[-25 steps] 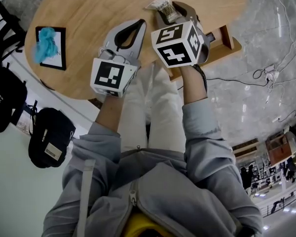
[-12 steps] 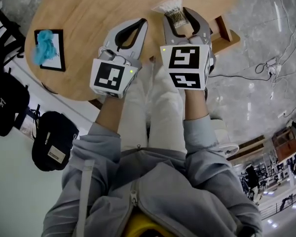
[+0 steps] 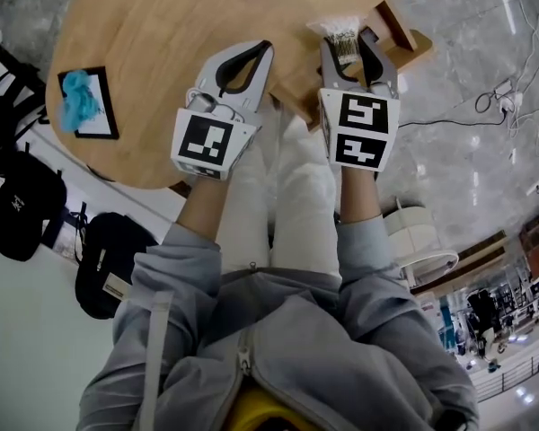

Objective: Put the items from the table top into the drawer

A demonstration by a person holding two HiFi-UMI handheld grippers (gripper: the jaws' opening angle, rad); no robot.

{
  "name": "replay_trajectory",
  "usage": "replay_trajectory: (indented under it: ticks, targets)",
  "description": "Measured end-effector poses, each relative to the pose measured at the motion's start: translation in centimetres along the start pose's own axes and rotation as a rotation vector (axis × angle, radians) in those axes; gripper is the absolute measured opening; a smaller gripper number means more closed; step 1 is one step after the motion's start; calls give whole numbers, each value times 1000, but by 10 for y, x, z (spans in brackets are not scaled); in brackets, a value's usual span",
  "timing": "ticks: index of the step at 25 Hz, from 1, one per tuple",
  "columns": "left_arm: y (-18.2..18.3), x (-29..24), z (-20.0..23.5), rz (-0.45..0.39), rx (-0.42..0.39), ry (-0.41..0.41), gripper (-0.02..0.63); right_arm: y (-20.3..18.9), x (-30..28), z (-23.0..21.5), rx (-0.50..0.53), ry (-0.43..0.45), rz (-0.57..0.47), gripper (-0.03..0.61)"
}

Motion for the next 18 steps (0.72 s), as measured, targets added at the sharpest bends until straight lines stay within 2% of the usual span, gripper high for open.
replay_trajectory:
  ticks: [6, 11, 13, 18]
  targets:
    - [-7, -17, -16, 37, -17, -53, 3, -47, 0, -22, -137, -43, 89, 186]
    - [-15, -32, -27, 69, -28, -85, 3, -86, -7, -26, -226, -46, 179, 186]
    - [-18, -36, -29, 84, -26, -95, 3, -100, -10, -22, -226, -37, 219, 186]
    - [-26, -43, -31, 111, -22, -104, 3, -130, -26, 3, -154, 23, 304, 186]
Point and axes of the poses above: the fingertips, and each gripper's own axes: x backward along the fingers, z to its left, y out of its top, the point moved 8 cm from there along x, backward along the fingers, and after that the axes turned 15 degrees about -y, right-handed, at the moved point
